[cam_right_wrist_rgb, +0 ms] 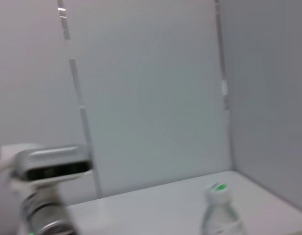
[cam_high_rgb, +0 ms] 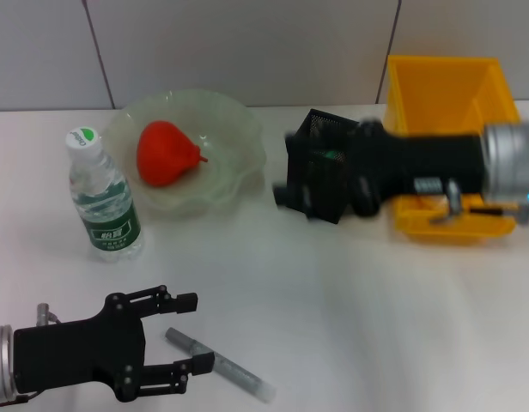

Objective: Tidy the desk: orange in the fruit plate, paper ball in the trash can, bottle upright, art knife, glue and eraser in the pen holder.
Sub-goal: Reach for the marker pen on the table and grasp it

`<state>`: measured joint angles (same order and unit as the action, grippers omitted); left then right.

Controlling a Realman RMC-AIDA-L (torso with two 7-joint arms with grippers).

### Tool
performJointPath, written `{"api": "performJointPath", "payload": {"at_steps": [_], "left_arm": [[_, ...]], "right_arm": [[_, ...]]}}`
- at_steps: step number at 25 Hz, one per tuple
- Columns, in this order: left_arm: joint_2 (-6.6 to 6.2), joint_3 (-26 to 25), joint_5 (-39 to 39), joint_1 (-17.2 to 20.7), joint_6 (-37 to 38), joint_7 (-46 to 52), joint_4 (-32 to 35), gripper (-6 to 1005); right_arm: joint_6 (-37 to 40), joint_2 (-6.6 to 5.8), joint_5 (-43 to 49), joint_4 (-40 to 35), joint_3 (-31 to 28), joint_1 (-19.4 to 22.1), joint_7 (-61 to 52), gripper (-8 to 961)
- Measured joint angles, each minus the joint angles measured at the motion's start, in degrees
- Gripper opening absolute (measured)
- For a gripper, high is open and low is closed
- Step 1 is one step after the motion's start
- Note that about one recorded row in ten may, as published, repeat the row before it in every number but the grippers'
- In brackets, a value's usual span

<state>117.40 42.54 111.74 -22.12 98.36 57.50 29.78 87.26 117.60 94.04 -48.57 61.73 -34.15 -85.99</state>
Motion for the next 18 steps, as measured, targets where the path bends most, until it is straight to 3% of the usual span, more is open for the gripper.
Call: {"api": "performJointPath", "payload": {"at_steps": [6,18], "left_arm": [[-0.13,0.01,0.08,-0.03,0.22,0.01,0.41,786],[0.38,0.10,1.13,-2.35,1.29,2.16,3.33,786]], "right_arm": [[5.50,-1.59,0.22,7.57,-1.55,4.46,9.14,775],[5.81,-2.04,0.94,20.00,-2.93,11.04,26.93,771]]}}
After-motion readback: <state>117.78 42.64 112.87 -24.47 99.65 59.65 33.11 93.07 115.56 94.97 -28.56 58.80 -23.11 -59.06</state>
